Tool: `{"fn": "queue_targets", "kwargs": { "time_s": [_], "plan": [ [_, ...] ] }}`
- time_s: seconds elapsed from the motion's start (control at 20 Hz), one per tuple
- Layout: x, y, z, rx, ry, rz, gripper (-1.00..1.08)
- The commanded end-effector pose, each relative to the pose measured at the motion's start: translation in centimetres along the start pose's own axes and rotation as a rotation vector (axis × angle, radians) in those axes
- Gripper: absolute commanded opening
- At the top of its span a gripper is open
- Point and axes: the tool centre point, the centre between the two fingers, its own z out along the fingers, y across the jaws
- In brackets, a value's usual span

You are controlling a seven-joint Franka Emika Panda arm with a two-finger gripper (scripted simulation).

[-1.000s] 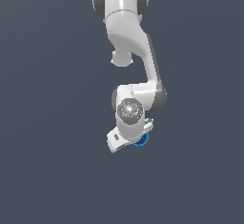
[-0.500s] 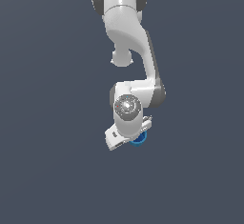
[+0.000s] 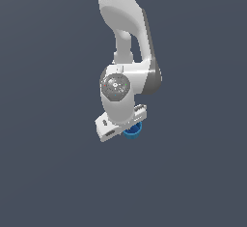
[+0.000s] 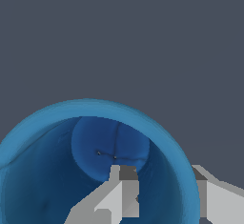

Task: Pick up the object and move it to a goal position.

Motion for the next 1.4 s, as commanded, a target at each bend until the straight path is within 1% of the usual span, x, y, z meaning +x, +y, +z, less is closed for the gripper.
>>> {"fn": "queue_targets", "kwargs": {
  "time_s": [0.0, 1.35],
  "plan": [
    [-1.5, 0.5, -2.4, -0.002, 0.003, 0.001, -1.0],
    [-19.7, 6.5, -29.5, -0.001, 0.004, 0.001, -1.0]
  ]
}}
